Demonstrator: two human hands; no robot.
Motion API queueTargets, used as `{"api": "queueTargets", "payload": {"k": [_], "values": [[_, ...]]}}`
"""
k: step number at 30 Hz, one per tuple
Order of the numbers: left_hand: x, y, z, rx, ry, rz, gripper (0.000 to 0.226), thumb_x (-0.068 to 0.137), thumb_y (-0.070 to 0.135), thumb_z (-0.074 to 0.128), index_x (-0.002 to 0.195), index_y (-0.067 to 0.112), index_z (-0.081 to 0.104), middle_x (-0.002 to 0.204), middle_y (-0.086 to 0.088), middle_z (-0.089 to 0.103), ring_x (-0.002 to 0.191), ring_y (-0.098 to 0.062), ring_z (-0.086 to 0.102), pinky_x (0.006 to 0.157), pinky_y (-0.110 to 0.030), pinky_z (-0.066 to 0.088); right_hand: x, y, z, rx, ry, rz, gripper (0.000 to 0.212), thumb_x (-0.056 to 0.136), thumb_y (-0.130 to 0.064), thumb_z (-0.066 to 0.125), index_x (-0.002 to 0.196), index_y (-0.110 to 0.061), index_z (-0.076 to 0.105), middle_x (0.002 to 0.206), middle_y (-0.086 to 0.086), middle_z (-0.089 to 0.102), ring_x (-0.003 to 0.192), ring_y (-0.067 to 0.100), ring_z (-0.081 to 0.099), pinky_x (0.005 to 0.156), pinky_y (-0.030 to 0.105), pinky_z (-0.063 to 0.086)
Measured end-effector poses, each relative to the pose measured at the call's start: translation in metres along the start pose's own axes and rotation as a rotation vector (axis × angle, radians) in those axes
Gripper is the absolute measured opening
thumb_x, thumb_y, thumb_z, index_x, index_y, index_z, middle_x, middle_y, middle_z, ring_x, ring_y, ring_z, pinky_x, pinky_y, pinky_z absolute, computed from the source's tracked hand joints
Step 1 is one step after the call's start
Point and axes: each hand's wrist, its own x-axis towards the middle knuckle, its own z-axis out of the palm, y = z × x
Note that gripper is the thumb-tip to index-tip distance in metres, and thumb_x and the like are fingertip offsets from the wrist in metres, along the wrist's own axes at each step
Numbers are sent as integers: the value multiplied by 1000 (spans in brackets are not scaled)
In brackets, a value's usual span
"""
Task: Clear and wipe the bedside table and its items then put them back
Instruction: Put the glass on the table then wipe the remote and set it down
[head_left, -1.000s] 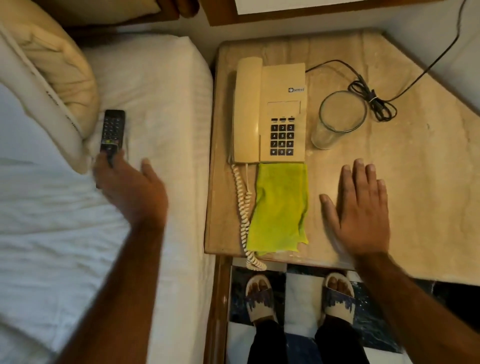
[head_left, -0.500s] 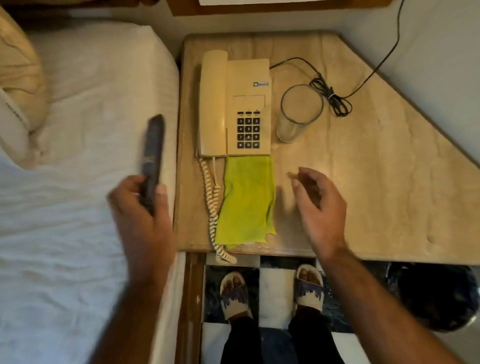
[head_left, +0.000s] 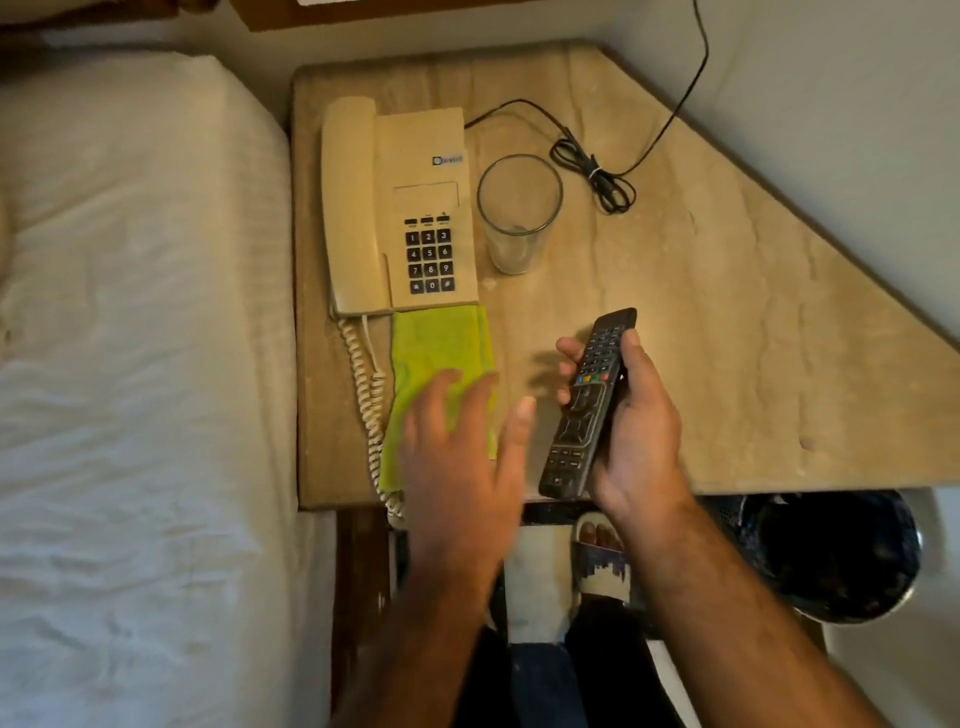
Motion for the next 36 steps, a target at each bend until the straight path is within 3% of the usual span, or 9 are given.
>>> {"api": "queueTargets", "payload": {"k": [3,6,11,15,25,27,29,32,36], "values": [[26,-30,10,329,-95,-115,73,98,68,44,160,31,34,167,-11,26,147,-36,33,113,-57,41,2,-10,-10,13,6,59,47,109,-44,48,124,-5,70,113,16,76,74,15,62,55,22,55],[39,-39,23,318,-154,-101,65,98,43,49,157,19,41,154,-25,38,131,-44,47,106,-56,48,0,-12,-23,-39,16,86,51,109,-47,50,101,-9,83,96,10,77,71,16,62,56,23,57],[43,-3,7,-103,-89,-8,54,101,42,39,146,16,54,131,-11,57,116,-25,57,99,-42,48,-12,-5,-31,-132,40,67,51,111,-40,50,136,1,67,106,14,74,78,20,70,70,32,61],[28,56,14,-303,-248,96,53,102,55,39,137,22,62,132,4,53,121,-15,54,105,-37,48,-37,8,-12,-205,-17,68,40,111,-37,51,128,-10,76,123,18,78,117,32,73,106,46,55],[-49,53,-4,-368,-214,104,38,103,38,49,131,21,68,128,7,49,114,-7,58,98,-8,41,-22,-19,4,-142,96,128,34,106,-44,54,92,-15,66,72,4,58,56,16,54,51,23,50],[-21,51,6,-316,-184,60,37,105,32,50,137,22,65,131,2,50,117,-11,56,99,-8,40,-39,-3,-2,-223,63,83,35,107,-38,55,83,-18,69,73,3,65,65,17,62,61,26,55],[16,52,16,-293,-164,1,34,107,29,53,138,21,66,133,-3,50,119,-13,53,99,-7,39,-55,16,-9,-252,6,52,37,110,-39,51,108,-16,79,103,8,80,101,25,75,95,41,61],[51,56,27,-402,-189,-85,29,106,28,57,128,15,71,126,-6,56,115,-19,57,105,-35,48,-54,25,-9,-258,5,-5,39,107,-43,50,128,-20,74,125,8,77,124,29,67,119,61,45],[24,58,14,-539,-232,-52,25,102,37,54,113,21,70,122,2,56,115,-17,60,103,-36,51,-32,-1,4,-250,75,-37,38,112,-30,49,108,-1,73,97,16,72,94,30,68,83,37,57]]}}
